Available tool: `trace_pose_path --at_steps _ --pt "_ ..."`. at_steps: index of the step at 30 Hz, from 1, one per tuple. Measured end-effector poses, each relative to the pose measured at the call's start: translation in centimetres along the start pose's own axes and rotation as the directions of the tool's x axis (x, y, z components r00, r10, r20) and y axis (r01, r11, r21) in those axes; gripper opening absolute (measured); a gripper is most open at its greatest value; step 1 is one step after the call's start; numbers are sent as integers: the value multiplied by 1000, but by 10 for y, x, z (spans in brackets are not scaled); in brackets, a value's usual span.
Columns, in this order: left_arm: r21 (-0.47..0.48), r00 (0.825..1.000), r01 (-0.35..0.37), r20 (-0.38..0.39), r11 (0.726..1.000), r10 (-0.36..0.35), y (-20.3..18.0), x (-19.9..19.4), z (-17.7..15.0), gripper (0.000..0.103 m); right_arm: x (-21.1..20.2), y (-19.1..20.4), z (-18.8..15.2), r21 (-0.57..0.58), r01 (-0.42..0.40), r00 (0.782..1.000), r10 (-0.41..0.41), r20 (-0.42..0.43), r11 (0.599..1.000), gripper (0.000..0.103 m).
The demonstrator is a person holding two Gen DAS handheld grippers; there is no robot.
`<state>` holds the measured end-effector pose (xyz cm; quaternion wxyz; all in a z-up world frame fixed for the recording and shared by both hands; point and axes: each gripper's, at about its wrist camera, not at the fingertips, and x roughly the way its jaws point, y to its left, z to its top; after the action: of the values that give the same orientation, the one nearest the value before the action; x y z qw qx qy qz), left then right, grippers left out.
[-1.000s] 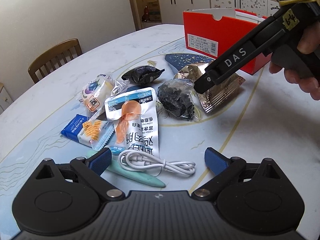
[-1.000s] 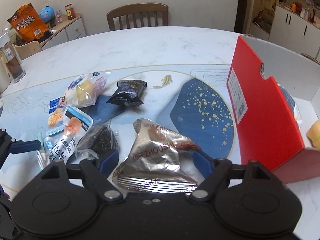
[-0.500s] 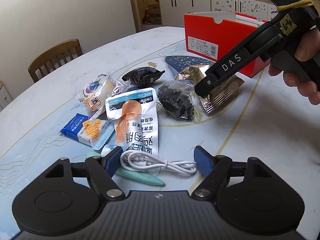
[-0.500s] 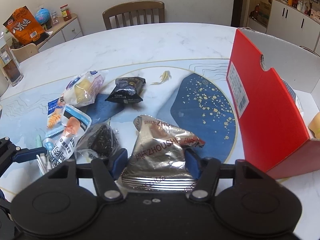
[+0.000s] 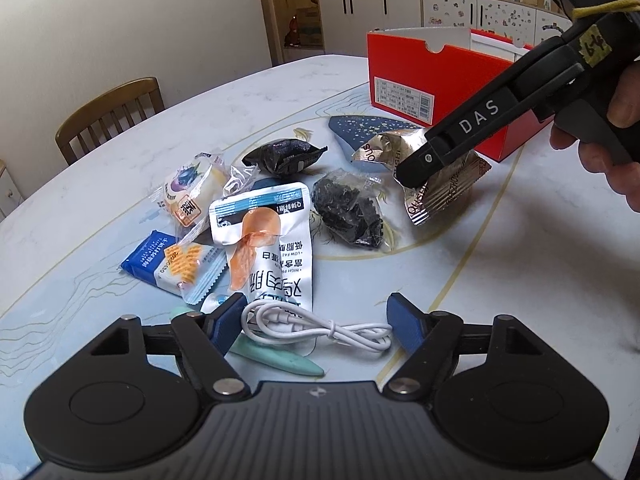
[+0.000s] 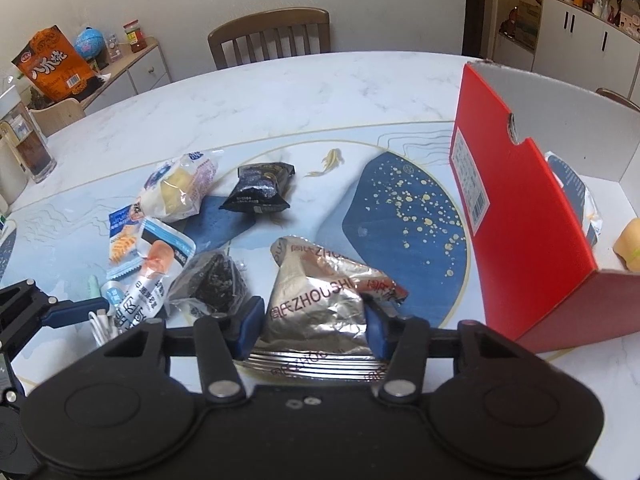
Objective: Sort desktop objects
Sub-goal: 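Lift and carry the foil bag and white cable toward the red shoebox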
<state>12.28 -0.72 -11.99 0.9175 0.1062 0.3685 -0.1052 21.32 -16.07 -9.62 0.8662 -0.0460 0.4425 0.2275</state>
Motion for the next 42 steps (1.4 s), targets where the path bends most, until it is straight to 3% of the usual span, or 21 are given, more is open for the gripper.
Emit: trace_pose_path --at_steps 23,42 --pt "-61 998 14 58 998 -11 -5 -42 58 77 -68 -9 13 -1 -35 995 35 94 999 52" --pt "-3 991 2 136 1000 -2 -56 -47 133 77 -125 -78 27 39 -4 984 -3 181 999 52"
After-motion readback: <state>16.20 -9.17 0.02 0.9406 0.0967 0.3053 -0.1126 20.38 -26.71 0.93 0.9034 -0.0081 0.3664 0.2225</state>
